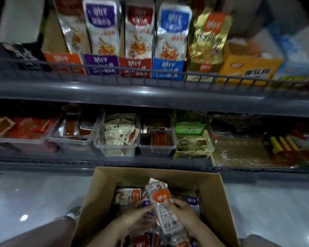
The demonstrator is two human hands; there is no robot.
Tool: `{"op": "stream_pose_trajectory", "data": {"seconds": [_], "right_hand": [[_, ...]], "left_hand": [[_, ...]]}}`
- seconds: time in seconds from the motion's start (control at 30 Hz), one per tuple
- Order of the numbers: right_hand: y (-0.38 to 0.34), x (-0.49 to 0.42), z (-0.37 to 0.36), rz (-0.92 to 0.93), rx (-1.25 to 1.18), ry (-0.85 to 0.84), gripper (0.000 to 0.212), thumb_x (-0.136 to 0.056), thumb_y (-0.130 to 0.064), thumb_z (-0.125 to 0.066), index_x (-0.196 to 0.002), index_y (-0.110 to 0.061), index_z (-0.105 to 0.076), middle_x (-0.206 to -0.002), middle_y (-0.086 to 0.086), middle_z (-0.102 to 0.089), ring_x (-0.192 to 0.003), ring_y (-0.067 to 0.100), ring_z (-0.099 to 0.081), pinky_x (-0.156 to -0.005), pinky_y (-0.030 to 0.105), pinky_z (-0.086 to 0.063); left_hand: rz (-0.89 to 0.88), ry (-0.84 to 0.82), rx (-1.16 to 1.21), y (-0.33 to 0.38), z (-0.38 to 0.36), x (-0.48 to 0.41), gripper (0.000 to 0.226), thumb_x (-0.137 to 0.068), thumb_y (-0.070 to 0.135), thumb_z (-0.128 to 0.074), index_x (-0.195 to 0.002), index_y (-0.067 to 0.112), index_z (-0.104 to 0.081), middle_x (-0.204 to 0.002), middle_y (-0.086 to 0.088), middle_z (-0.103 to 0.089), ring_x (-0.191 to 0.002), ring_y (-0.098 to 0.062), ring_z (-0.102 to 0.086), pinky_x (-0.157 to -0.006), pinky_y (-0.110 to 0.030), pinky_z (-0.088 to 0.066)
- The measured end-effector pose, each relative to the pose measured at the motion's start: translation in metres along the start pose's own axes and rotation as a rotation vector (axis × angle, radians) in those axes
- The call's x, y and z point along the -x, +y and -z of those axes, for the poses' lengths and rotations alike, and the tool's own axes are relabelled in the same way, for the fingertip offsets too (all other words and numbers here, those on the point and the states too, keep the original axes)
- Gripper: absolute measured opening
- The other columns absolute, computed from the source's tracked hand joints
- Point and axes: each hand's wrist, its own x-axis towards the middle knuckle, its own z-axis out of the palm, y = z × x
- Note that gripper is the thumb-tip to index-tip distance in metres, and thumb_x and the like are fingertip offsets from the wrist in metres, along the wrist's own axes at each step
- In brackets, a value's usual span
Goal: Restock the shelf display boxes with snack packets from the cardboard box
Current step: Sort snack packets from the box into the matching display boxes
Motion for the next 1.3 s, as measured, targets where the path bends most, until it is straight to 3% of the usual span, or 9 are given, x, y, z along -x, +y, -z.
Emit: {"op": "stream_pose_trajectory", "data": {"seconds": [0.13,0.37,0.5,0.7,0.83,0.93,1.07,1.2,1.3], "right_hand": [[-0.035,0.040,0.007,0.147,0.104,-0.049,0.025,-0.085,-0.045,-0.066,-0.079,-0.023,-0.074,-0.079,-0.012,-0.070,-0.081,0.000,-0.062,-0.077,0.020,-0.048],[-0.108,0.124,0.023,0.400,0.026,0.019,0.053,-0.079,-0.048,-0.068,-0.093,0.003,-0.067,-0.095,0.018,-0.068,-0.083,0.021,-0.066,-0.076,0.022,-0.046],[-0.129,0.162,0.034,0.501,-0.017,0.084,0.027,-0.084,-0.027,-0.068,-0.097,-0.003,-0.067,-0.094,0.003,-0.075,-0.086,0.019,-0.072,-0.074,0.025,-0.056],[-0.141,0.168,0.046,0.508,-0.152,0.205,0.021,-0.085,-0.023,-0.067,-0.098,-0.006,-0.066,-0.091,0.008,-0.075,-0.082,0.025,-0.073,-0.070,0.032,-0.058],[-0.148,0.159,0.041,0.407,-0.351,0.267,0.025,-0.091,-0.024,-0.063,-0.101,-0.001,-0.061,-0.093,0.012,-0.074,-0.089,0.029,-0.071,-0.084,0.046,-0.056],[-0.154,0.157,0.041,0.374,-0.469,0.259,0.015,-0.093,-0.018,-0.059,-0.105,-0.010,-0.064,-0.096,0.010,-0.074,-0.090,0.025,-0.072,-0.085,0.044,-0.055],[-0.158,0.154,0.037,0.459,-0.239,0.353,0.018,-0.096,-0.021,-0.054,-0.093,-0.005,-0.061,-0.096,0.011,-0.070,-0.088,0.025,-0.070,-0.080,0.040,-0.056],[-0.157,0.149,0.020,0.452,-0.018,0.355,0.044,-0.085,-0.067,-0.047,-0.079,-0.026,-0.062,-0.106,0.004,-0.063,-0.100,0.021,-0.062,-0.092,0.041,-0.051],[-0.151,0.139,0.024,0.546,0.174,0.436,0.035,-0.084,-0.066,-0.041,-0.070,-0.039,-0.058,-0.106,-0.016,-0.060,-0.115,0.016,-0.051,-0.104,0.052,-0.036]], "left_hand": [[-0.143,0.047,-0.127,0.032,-0.001,0.040,0.078,-0.054,0.064,-0.074,-0.113,0.014,-0.064,-0.096,-0.014,-0.073,-0.082,-0.029,-0.069,-0.088,-0.043,-0.054],[-0.391,0.063,-0.228,0.093,-0.036,0.138,0.031,-0.094,0.041,-0.052,-0.116,0.020,-0.056,-0.100,-0.009,-0.073,-0.094,-0.025,-0.069,-0.085,-0.041,-0.056],[-0.557,0.108,-0.304,0.107,-0.044,0.171,0.020,-0.098,0.043,-0.042,-0.098,0.032,-0.059,-0.091,0.012,-0.067,-0.085,-0.003,-0.061,-0.074,-0.016,-0.046],[-0.660,0.209,-0.060,0.109,-0.048,0.165,0.022,-0.097,0.023,-0.050,-0.114,0.013,-0.060,-0.103,-0.009,-0.072,-0.096,-0.024,-0.068,-0.082,-0.038,-0.057],[-0.646,0.204,0.062,0.108,-0.055,0.162,0.018,-0.099,0.022,-0.048,-0.111,0.012,-0.056,-0.101,-0.013,-0.071,-0.089,-0.024,-0.070,-0.064,-0.032,-0.061],[-0.683,0.232,0.083,0.109,-0.055,0.159,0.024,-0.100,0.024,-0.044,-0.118,0.013,-0.055,-0.107,-0.013,-0.070,-0.097,-0.026,-0.069,-0.076,-0.038,-0.059],[-0.635,0.159,0.059,0.108,-0.067,0.152,0.027,-0.098,0.031,-0.046,-0.111,0.011,-0.059,-0.104,-0.015,-0.071,-0.096,-0.029,-0.068,-0.083,-0.044,-0.056],[-0.538,0.079,-0.066,0.098,-0.085,0.141,0.033,-0.098,0.041,-0.042,-0.102,0.015,-0.062,-0.097,-0.012,-0.073,-0.094,-0.028,-0.069,-0.093,-0.046,-0.052],[-0.570,0.084,-0.022,0.100,-0.086,0.138,0.034,-0.100,0.038,-0.040,-0.098,0.013,-0.063,-0.081,-0.008,-0.074,-0.078,-0.024,-0.070,-0.073,-0.037,-0.058]]}}
